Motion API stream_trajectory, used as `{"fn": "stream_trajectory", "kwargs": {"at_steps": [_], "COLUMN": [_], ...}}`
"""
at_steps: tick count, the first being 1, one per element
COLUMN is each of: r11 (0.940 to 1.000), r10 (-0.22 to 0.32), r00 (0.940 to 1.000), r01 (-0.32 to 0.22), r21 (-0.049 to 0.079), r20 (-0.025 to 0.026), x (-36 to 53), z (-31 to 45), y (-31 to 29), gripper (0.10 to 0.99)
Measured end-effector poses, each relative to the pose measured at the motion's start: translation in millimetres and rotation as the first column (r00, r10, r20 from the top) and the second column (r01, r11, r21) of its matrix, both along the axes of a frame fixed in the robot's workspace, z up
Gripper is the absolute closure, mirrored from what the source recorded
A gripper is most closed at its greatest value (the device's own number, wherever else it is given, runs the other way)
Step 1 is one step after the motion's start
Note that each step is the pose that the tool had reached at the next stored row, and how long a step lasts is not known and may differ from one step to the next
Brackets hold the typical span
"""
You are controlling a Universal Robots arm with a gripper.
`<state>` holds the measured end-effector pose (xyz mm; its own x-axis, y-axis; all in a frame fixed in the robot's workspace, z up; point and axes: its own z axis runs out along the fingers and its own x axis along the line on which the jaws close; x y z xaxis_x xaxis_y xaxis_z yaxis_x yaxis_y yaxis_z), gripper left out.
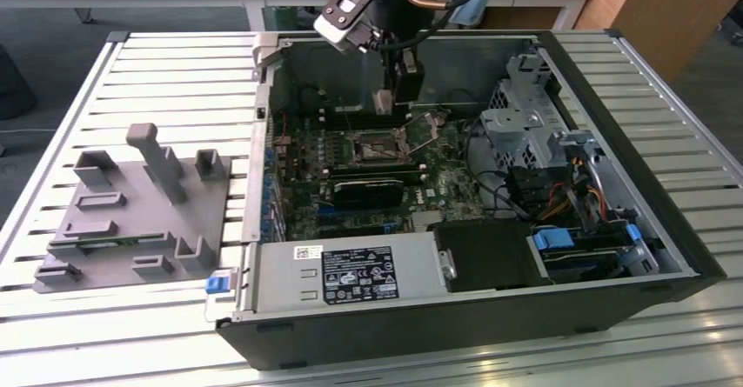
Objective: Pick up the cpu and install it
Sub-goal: 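Place the cpu into insertion slot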
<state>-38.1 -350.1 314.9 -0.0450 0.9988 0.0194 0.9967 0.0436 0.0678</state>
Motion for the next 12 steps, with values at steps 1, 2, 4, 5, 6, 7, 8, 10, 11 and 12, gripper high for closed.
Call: {"fn": "stream_trajectory", "kwargs": {"at_steps": [1, 2, 4, 5, 6, 7, 8, 10, 11, 12], "r11": [1.0, 1.0, 1.0, 1.0, 1.0, 1.0, 1.0, 1.0, 1.0, 1.0], "r10": [0.0, 0.0, 0.0, 0.0, 0.0, 0.0, 0.0, 0.0, 0.0, 0.0], "r00": [1.0, 1.0, 1.0, 1.0, 1.0, 1.0, 1.0, 1.0, 1.0, 1.0], "r01": [0.0, 0.0, 0.0, 0.0, 0.0, 0.0, 0.0, 0.0, 0.0, 0.0], "r21": [0.0, 0.0, 0.0, 0.0, 0.0, 0.0, 0.0, 0.0, 0.0, 0.0], "r20": [0.0, 0.0, -0.0001, 0.0, 0.0, 0.0, 0.0, 0.0, 0.0, 0.0], "x": [0.0, 0.0, 0.0, 0.0, 0.0, 0.0, 0.0, 0.0, 0.0, 0.0], "z": [-0.8, -1.5, -2.1, -2.8, -3.4, -3.8, -4.4, -6.0, -6.9, -7.6], "y": [0.0, 0.0, 0.0, 0.0, 0.0, 0.0, 0.0, 0.0, 0.0, 0.0], "gripper": [0.553, 0.553, 0.553, 0.553, 0.553, 0.553, 0.553, 0.553, 0.553, 0.553]}}
